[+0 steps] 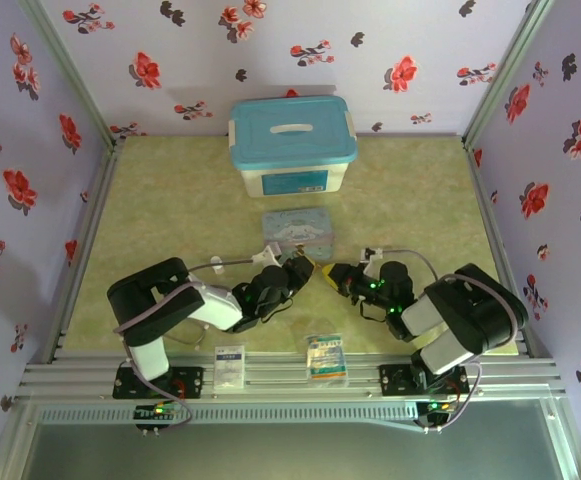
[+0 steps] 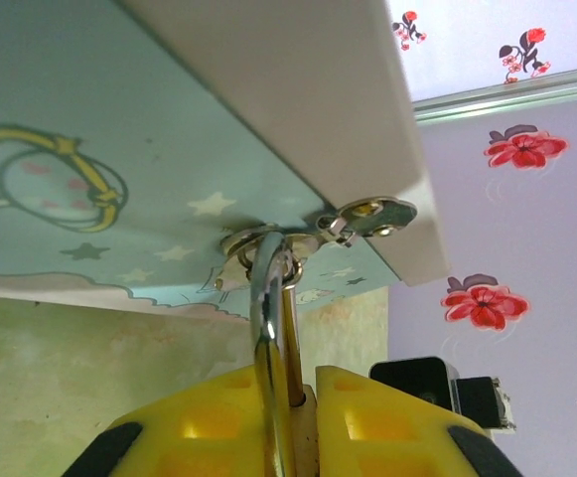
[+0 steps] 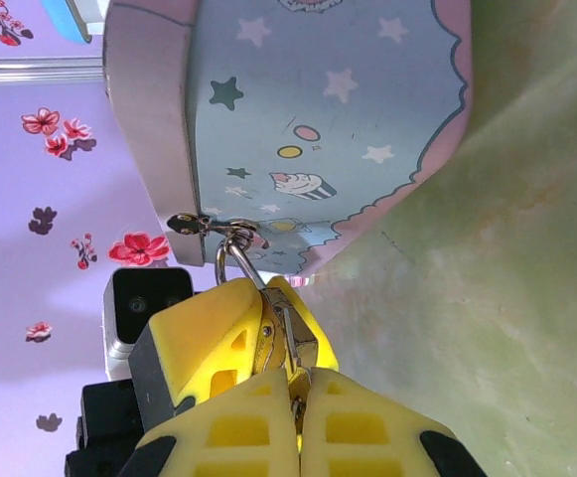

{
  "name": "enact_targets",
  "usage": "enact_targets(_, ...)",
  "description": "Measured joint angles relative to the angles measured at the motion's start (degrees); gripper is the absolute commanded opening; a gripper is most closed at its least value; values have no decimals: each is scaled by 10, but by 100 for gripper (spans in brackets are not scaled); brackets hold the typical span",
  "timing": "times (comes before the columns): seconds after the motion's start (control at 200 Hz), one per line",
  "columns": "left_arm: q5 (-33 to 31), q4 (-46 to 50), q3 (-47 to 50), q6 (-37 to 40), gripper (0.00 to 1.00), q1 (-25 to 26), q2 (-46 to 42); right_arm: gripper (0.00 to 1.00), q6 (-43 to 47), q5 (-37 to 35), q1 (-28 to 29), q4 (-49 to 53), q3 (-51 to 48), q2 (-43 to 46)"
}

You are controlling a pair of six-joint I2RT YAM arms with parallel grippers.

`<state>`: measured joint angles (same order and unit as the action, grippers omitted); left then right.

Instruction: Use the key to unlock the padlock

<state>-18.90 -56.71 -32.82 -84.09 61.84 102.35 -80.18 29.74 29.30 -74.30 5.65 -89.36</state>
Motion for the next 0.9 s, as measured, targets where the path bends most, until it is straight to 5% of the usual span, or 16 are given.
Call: enact_targets(0.895, -11, -42, 0, -10, 0, -6, 7, 0, 19, -17, 8, 7, -23, 39)
